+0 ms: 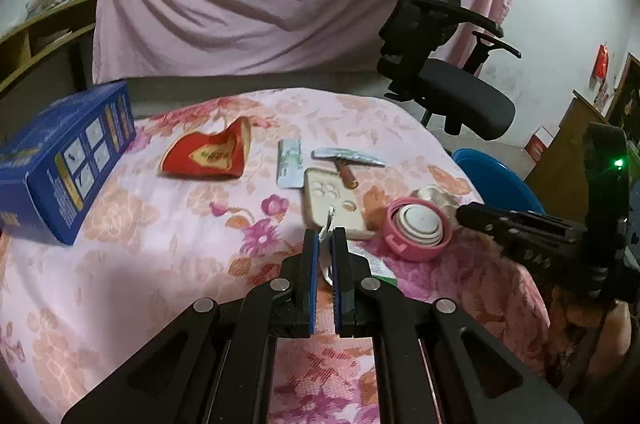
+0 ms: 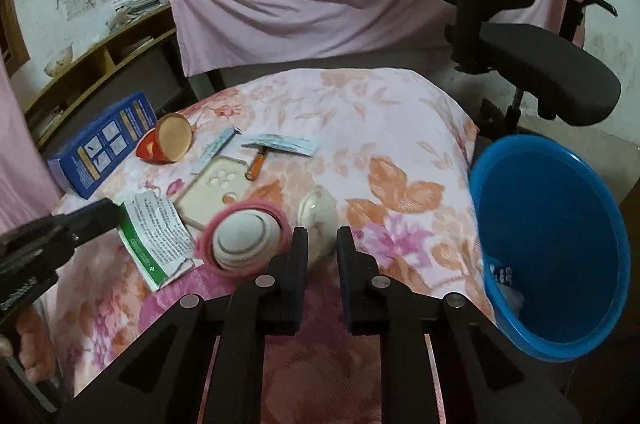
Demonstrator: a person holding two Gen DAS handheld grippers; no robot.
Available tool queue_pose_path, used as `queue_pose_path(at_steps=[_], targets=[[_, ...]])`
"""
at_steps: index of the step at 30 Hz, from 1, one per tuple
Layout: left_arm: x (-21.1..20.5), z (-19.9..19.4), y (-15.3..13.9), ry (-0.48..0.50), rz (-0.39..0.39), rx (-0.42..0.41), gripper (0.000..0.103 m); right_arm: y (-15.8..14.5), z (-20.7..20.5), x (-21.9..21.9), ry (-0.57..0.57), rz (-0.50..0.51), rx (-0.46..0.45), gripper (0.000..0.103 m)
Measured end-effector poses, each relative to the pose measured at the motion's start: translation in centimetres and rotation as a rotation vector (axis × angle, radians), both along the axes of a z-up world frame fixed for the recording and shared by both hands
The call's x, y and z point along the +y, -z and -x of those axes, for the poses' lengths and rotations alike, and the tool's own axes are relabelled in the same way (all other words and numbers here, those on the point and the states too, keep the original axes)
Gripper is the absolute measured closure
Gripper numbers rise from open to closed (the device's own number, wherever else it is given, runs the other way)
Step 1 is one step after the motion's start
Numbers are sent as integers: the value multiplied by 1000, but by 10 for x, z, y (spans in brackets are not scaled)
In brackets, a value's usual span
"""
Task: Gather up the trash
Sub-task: 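Grasp the green-white packet with the left gripper while the right gripper grasps the white oval lid, then carry the packet and lid over the blue basin and open both grippers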
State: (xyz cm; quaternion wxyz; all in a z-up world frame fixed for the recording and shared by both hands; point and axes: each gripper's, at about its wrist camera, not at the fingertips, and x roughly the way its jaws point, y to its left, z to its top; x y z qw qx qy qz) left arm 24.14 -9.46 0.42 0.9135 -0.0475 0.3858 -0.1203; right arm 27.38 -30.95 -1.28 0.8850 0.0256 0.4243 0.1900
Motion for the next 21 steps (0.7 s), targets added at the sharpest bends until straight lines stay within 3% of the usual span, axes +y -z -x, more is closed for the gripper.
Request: queue_pose_path(at_steps=[12,16,21], targets=[[3,6,-3,-13,22,-18,99,19,-25,-7,-4,-124,125,92],[1,9,-8,-15,11,-56,99,10,-17,-3,-13,-97,68,93],[-1,13,-19,-20,13,-111,99,-12,1,-4,2,-85,-76,93]])
